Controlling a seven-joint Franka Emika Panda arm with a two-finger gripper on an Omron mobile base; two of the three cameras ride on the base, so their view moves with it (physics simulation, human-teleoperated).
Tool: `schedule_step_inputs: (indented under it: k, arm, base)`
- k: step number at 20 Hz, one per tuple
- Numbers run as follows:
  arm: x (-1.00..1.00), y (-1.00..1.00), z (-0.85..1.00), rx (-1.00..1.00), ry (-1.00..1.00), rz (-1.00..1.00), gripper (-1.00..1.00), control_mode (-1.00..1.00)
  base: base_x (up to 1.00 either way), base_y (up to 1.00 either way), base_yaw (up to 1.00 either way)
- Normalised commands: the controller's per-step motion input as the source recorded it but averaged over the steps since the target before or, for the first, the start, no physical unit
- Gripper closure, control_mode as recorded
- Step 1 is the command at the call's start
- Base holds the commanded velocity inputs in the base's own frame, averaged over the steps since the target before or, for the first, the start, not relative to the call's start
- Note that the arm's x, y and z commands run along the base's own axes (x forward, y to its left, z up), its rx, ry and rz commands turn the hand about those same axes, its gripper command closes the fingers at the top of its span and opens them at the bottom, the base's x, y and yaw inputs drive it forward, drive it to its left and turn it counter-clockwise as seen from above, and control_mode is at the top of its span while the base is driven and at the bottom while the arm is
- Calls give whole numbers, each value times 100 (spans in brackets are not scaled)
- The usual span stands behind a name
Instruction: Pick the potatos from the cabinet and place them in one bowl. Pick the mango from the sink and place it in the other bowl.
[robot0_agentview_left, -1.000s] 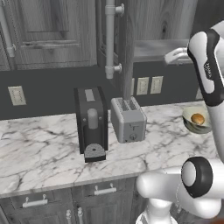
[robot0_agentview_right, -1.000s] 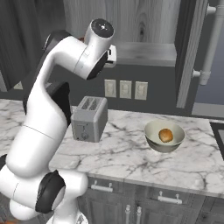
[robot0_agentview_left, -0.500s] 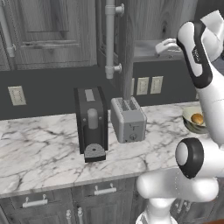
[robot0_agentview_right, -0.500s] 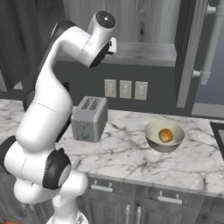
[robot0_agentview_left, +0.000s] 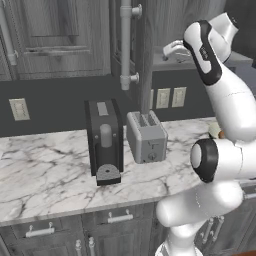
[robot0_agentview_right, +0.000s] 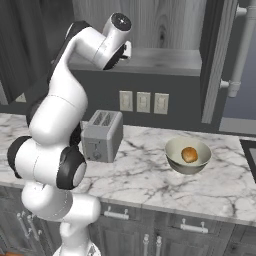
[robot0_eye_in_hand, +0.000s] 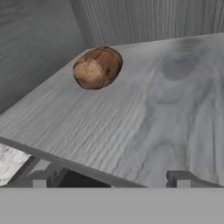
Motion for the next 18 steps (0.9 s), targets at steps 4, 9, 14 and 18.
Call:
schedule_step_inputs:
  k: [4,9,14,18]
  arm:
    - [66,18,-8,4,5,0,-100,-100]
    - [59,17,-2,4,3,0,-100,-100]
    - [55,18,0,3,2,0,-100,-100]
    - [26,17,11,0,0,0,-100,-100]
  base:
    - [0,0,0]
    - [0,0,0]
    - [0,0,0]
    - [0,0,0]
